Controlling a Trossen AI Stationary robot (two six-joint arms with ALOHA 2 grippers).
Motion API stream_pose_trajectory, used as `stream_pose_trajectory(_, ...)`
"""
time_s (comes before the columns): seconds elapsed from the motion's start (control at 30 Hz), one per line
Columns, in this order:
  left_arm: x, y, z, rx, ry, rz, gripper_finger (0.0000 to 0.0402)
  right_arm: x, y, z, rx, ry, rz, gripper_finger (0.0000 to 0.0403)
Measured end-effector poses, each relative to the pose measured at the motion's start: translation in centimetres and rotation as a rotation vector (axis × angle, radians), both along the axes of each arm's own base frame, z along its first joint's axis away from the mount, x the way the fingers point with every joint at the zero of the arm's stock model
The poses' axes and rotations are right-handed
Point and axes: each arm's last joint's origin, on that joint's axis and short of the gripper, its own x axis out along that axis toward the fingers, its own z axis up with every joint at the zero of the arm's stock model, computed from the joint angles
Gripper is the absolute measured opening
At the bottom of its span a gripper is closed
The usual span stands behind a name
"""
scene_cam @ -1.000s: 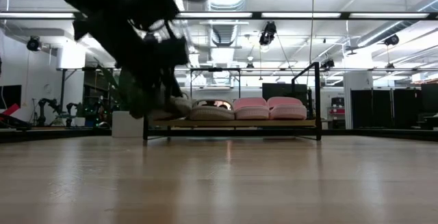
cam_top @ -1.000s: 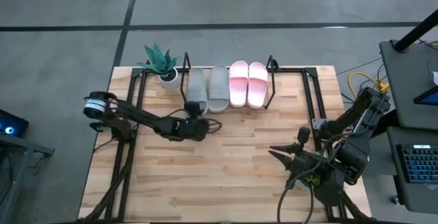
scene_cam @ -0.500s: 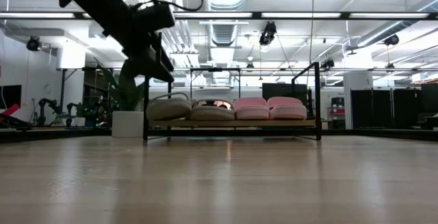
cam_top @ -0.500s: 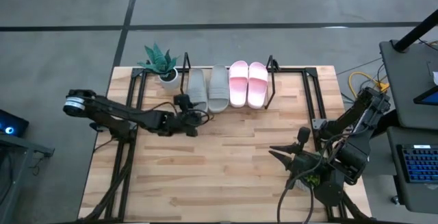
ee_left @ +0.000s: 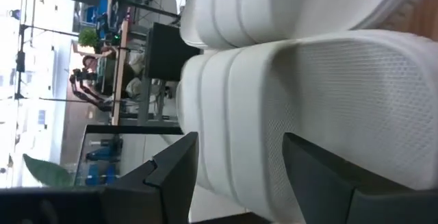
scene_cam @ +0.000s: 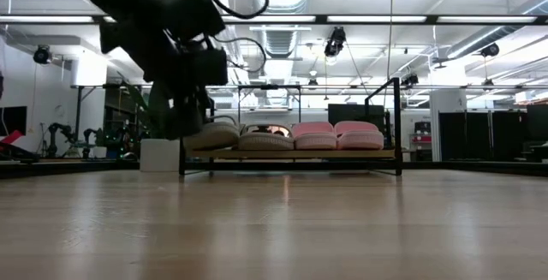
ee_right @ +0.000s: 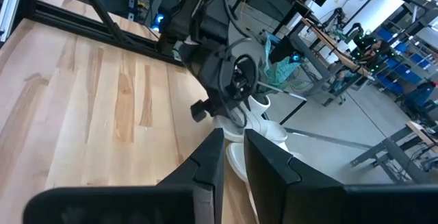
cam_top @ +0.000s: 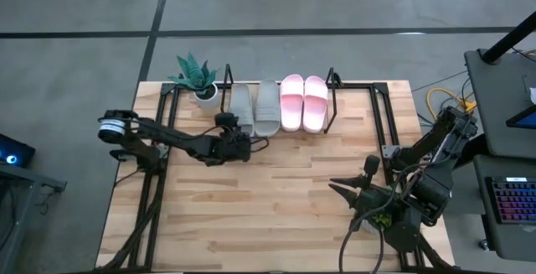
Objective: Pick and place slides into the shelf
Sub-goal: Put the gray slide on the shelf
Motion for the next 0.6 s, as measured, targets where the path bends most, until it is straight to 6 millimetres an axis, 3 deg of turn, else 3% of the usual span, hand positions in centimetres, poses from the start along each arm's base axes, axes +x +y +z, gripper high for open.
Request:
stream_pose_trajectory(0.2,0.7,0.4,-0.9,0.001,0.019,0.001,0.0194,0.0,0.0,0.0,0.000,0.000,0.000,0.0048)
stream_pose_trajectory(0.3,0.9,0.5,-0.8,0.009,0.037,-0.002,0.0175,0.0,0.0,0.0,0.000,0.000,0.000,0.0048)
stream_pose_trajectory(0.6,1.2,0.9,-0.5,0.013,0.097,-0.046,0.0017,0.0,0.0,0.0,0.001,0.000,0.000,0.0048)
